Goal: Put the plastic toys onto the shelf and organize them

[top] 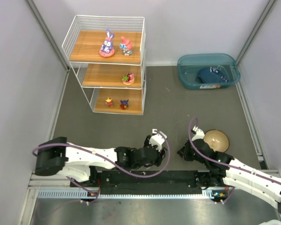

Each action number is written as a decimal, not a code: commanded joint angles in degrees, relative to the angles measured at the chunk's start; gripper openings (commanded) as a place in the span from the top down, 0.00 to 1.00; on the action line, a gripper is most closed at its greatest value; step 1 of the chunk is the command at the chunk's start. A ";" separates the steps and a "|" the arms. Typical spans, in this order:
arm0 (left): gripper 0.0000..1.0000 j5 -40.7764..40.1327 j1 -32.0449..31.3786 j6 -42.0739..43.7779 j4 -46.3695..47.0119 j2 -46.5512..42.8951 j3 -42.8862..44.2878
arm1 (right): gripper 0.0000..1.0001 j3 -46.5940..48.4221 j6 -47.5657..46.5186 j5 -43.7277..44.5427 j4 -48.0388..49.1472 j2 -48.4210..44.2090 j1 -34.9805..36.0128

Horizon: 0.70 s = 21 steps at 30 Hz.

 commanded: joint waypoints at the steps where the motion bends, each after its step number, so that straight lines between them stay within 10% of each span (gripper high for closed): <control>1: 1.00 -6.93 0.43 -2.43 -15.46 -9.35 9.45 | 1.00 1.91 -0.75 0.79 -0.05 0.37 -0.64; 7: 1.00 -6.00 11.10 -9.20 -36.47 -22.10 17.81 | 1.00 2.62 -1.63 1.40 -0.05 0.98 -0.55; 15: 1.00 -14.50 19.06 5.10 -50.46 -26.08 42.56 | 1.00 3.06 -1.98 0.97 0.03 0.90 -0.73; 21: 1.00 -3.08 36.35 16.62 -52.31 -20.82 59.18 | 1.00 3.94 -2.51 1.14 -0.05 1.16 -0.73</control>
